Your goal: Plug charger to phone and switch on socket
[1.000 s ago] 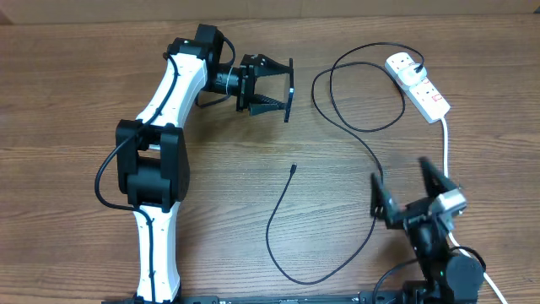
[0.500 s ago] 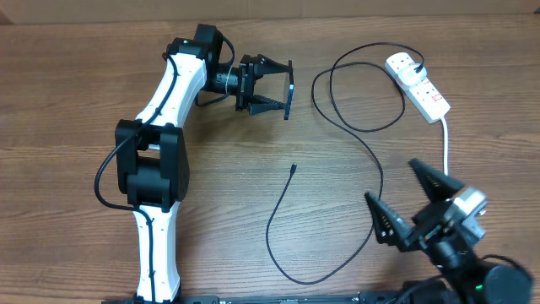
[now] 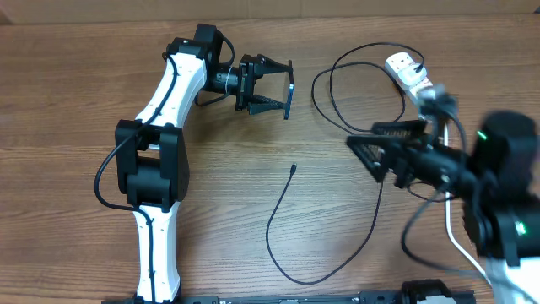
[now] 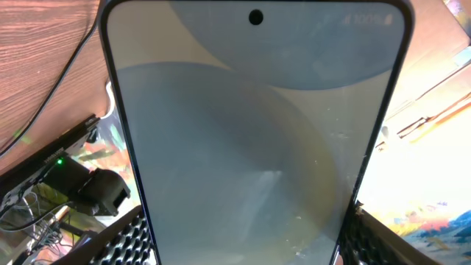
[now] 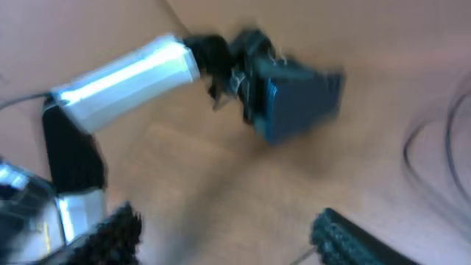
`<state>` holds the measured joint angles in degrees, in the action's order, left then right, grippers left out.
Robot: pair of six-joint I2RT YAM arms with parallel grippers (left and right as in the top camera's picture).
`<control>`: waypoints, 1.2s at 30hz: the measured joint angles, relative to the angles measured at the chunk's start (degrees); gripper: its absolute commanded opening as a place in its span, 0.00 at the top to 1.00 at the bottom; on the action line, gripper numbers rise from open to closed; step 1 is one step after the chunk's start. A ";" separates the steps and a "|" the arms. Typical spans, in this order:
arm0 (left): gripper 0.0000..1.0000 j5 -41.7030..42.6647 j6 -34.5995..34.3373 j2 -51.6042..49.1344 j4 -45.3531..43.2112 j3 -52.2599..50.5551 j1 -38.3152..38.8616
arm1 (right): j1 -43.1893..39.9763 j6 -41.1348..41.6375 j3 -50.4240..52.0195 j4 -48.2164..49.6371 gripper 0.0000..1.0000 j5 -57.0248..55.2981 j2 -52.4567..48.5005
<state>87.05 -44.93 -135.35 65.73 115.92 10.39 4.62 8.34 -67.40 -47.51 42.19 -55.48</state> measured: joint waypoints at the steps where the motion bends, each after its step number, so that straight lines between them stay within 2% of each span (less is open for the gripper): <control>1: 0.36 -0.02 0.00 0.00 0.00 0.00 0.00 | 2.03 0.66 -1.53 -2.80 0.17 -2.64 -2.38; 3: 0.36 -0.02 0.02 0.00 0.00 0.00 0.00 | 8.13 2.25 -6.45 -9.35 0.17 -11.63 -8.04; 6: 0.36 -0.02 0.00 0.00 0.00 0.00 0.00 | 16.02 5.73 -13.03 -13.99 0.18 -22.75 -14.53; 11: 0.36 -0.02 0.02 0.00 0.00 0.00 0.00 | 27.21 13.70 -21.24 -13.14 0.19 -38.07 -23.74; 15: 0.36 -0.04 0.02 0.00 0.00 0.00 0.00 | 32.65 19.93 -22.18 -10.45 0.20 -48.11 -28.76; 16: 0.36 -0.04 0.02 0.00 0.00 0.00 0.00 | 33.46 20.98 -22.18 -9.90 0.23 -50.01 -29.97; 21: 0.36 -0.04 0.02 0.00 0.00 0.00 0.00 | 36.41 24.30 -22.16 -7.93 0.23 -59.56 -36.22; 26: 0.36 -0.04 0.00 0.00 0.00 0.00 0.00 | 37.11 25.38 -22.18 -3.10 0.25 -64.41 -37.68; 31: 0.36 -0.07 0.00 0.00 0.00 0.00 0.00 | 37.11 25.92 -22.23 -0.92 0.39 -67.30 -37.70; 36: 0.36 -0.07 0.00 0.00 0.00 0.00 0.00 | 37.11 26.18 -22.27 0.42 0.45 -69.51 -39.78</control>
<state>86.98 -44.93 -135.35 65.73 115.92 10.39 41.74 34.52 -89.67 -47.09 -27.31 -95.26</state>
